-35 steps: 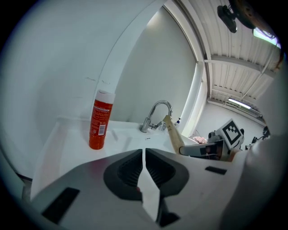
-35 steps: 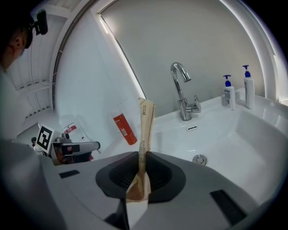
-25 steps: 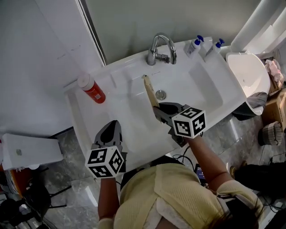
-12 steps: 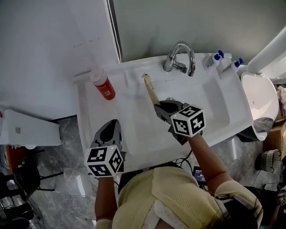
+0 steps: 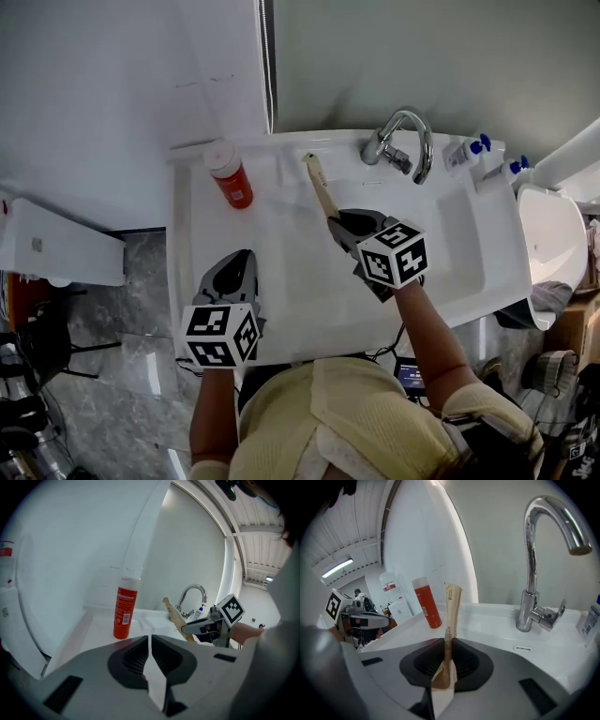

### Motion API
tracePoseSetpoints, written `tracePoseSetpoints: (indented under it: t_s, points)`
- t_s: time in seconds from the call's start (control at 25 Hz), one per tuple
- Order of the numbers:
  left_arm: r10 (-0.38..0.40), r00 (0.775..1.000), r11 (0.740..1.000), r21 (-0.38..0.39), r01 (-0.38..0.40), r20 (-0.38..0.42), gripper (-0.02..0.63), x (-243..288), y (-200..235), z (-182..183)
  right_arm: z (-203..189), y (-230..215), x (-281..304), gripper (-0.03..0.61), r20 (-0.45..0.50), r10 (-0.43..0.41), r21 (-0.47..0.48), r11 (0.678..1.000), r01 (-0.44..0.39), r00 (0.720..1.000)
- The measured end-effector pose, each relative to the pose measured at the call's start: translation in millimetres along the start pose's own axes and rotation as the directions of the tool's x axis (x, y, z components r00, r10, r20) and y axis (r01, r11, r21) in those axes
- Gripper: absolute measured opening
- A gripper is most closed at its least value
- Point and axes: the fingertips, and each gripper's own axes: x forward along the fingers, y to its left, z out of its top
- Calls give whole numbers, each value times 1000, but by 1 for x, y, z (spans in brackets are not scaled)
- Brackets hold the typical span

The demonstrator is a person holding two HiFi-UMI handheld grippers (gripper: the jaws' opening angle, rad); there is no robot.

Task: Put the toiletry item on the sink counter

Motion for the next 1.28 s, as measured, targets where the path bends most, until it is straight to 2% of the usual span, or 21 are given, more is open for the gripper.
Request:
tracePoseSetpoints:
  t_s: [0.2,0.44,0.76,0.88,1.04,1.28]
  points:
    - [-1,1000,1000,-28,1,4,52,8,2,4,11,-5,11,69,-23,-20,-103,995,18,1000]
    - [4,1000,1000,-21,-4,-9,51,18,5,5,19,-9,27,69,-47,-27,-174,985,18,999]
    - [2,1000,999,-47,-3,-9,52,32,10,6,30,-23,49,69,-71,-86,-307,950,60,994]
    - [-10,1000,998,-59,9,-15,52,39,10,5,30,-30,57,69,-78,-136,-392,915,95,988]
    - [-14,1000,998,-65,12,-26,52,46,11,3,32,-37,67,69,-76,-208,-542,830,135,975]
    - [-22,999,997,-73,18,-49,51,56,13,-1,29,-41,81,69,-60,-252,-648,746,154,966]
